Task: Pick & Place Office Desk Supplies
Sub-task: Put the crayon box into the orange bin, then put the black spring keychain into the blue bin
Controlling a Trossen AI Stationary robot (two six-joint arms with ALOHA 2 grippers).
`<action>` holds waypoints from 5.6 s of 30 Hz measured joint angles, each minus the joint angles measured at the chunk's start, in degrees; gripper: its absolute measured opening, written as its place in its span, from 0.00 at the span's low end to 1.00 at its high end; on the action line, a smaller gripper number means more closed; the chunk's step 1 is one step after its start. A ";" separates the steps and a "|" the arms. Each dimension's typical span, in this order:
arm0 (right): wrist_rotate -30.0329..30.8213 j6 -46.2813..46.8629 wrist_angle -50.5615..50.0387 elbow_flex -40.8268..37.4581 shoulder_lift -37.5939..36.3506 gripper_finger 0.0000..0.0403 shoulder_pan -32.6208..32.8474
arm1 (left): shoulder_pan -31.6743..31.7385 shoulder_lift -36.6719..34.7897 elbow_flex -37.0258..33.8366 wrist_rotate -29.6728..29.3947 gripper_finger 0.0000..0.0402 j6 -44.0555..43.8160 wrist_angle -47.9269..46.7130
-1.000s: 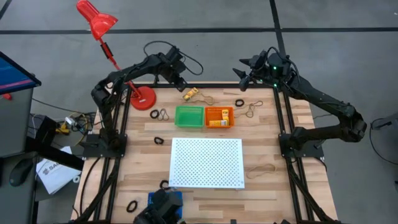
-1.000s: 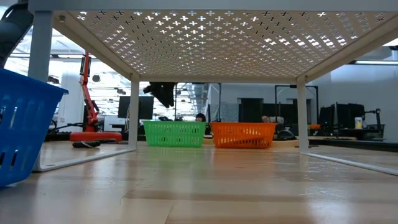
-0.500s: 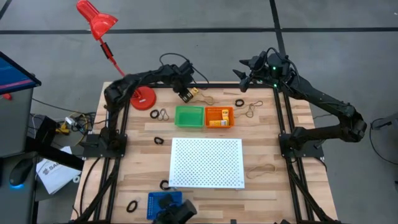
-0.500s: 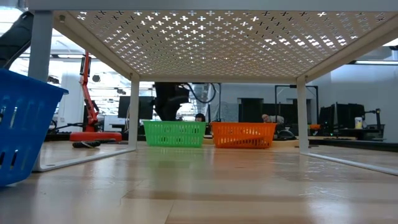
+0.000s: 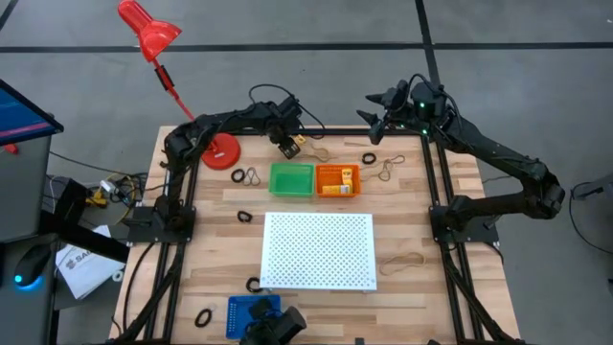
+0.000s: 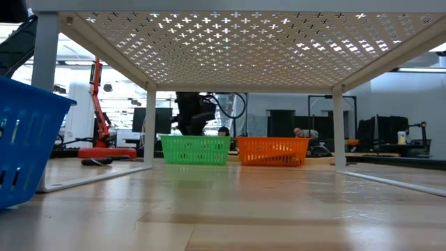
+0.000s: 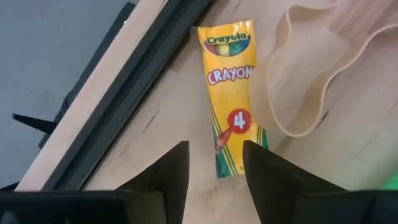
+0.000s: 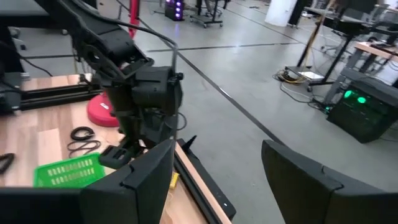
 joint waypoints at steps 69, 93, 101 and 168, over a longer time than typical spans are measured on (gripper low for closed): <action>-0.21 1.26 -3.15 0.00 0.00 0.59 -0.04 | -1.32 -9.09 0.85 6.04 0.01 -0.34 0.71; -0.04 1.43 -2.87 -0.02 0.00 0.59 -0.04 | -16.72 -9.33 0.87 11.23 0.01 2.44 7.95; -0.04 1.59 -2.96 0.00 0.00 0.59 -0.04 | -16.57 -9.02 0.87 13.72 0.03 1.36 9.10; -0.01 4.71 -2.06 -0.02 0.00 0.59 0.42 | -4.40 -41.62 -58.84 -6.52 0.36 -19.25 20.77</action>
